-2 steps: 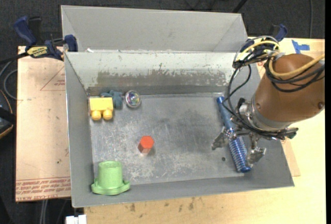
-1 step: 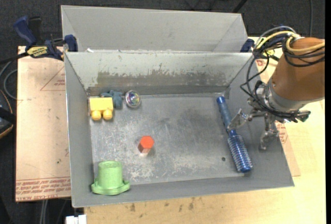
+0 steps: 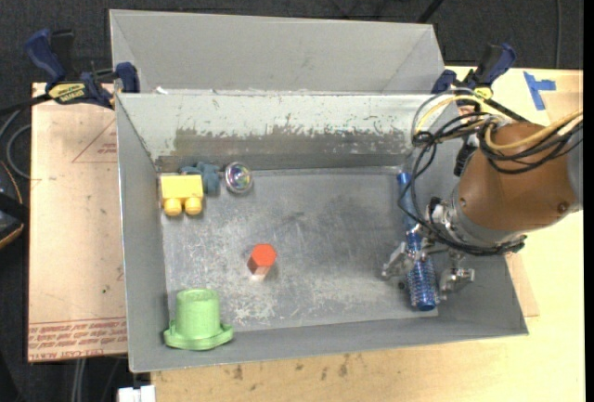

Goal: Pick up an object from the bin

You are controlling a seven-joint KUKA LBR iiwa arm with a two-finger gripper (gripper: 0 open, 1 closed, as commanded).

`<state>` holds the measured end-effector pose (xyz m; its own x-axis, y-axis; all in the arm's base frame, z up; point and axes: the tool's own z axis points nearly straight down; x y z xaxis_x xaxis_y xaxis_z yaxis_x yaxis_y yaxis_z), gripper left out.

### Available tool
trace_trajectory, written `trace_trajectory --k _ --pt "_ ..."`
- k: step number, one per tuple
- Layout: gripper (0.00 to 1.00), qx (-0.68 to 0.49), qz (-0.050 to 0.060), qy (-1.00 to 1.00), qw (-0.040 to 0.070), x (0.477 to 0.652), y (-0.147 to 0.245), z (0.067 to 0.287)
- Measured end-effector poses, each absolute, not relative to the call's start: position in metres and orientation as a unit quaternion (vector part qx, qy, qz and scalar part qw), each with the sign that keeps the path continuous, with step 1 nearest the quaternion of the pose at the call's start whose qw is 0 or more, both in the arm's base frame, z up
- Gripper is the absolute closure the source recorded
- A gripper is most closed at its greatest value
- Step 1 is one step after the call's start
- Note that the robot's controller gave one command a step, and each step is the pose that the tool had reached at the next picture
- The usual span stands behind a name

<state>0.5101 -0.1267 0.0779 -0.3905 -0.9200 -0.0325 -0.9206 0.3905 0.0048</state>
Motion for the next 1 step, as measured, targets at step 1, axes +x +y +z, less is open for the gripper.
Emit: trace_trajectory --k 1 --pt "1.0 -0.553 0.008 0.833 0.006 0.5086 -0.1331 0.0787"
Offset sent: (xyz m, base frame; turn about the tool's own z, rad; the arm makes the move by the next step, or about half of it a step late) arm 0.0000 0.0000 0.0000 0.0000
